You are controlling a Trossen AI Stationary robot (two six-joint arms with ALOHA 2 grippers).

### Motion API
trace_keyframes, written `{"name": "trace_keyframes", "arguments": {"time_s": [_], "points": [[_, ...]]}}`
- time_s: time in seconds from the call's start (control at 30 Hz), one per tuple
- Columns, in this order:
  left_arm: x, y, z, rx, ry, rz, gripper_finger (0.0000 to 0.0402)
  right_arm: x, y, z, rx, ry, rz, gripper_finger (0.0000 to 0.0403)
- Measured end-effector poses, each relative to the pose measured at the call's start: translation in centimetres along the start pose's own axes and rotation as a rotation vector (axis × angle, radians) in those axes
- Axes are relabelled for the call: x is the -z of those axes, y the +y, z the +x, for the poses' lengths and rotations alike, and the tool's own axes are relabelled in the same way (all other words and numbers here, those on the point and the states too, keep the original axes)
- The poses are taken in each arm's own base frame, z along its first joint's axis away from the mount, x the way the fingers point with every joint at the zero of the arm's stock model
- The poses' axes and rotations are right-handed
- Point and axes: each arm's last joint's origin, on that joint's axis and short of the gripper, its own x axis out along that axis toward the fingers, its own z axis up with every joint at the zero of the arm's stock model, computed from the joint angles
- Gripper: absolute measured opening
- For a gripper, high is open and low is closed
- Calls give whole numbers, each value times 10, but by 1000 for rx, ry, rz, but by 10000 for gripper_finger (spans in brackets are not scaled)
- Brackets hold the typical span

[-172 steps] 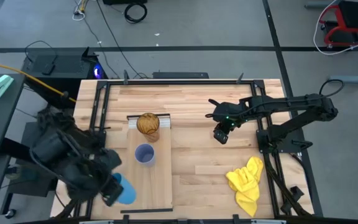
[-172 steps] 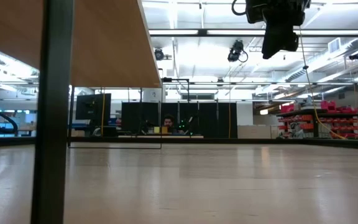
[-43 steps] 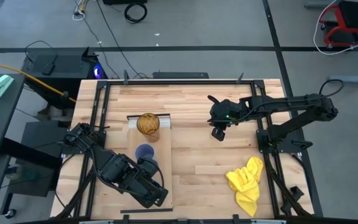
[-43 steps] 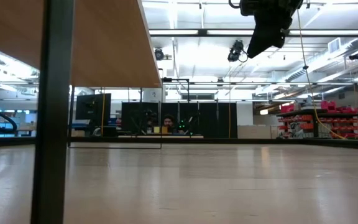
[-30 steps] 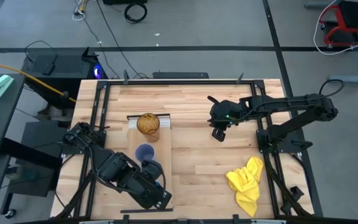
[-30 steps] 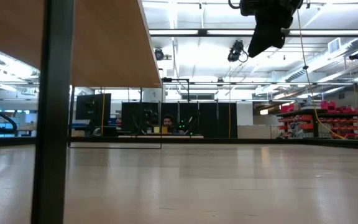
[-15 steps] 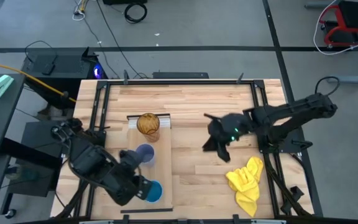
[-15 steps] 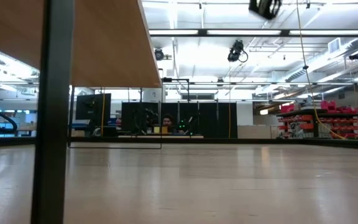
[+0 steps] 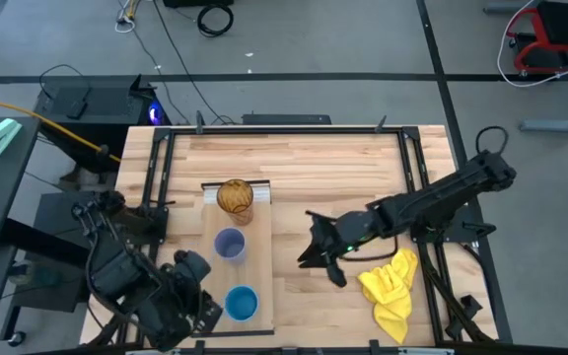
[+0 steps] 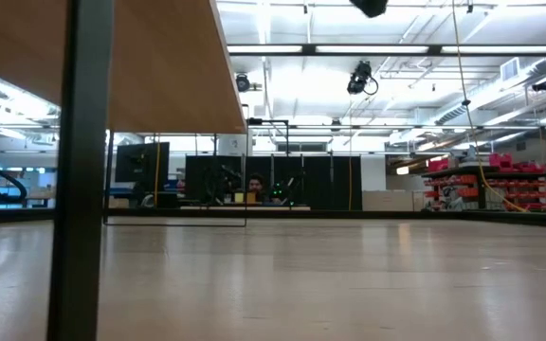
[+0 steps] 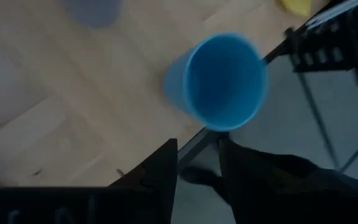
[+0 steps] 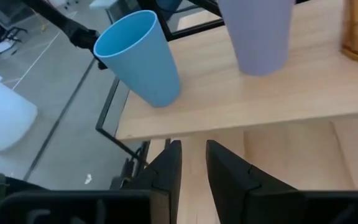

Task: Stack small to large cups/mugs on shelf
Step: Adjust the light blue cup

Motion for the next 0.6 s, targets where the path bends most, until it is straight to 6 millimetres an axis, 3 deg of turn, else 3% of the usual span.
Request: {"name": "trace_keyframes", "arguments": {"time_s": [0.33,0.6], "points": [[52,25,26,-169,84,47,104,8,-6,50,-33,-65,23,66],[65,35,52,-223,53,-32,93,13,7,71,-149,-99,10,13]]}}
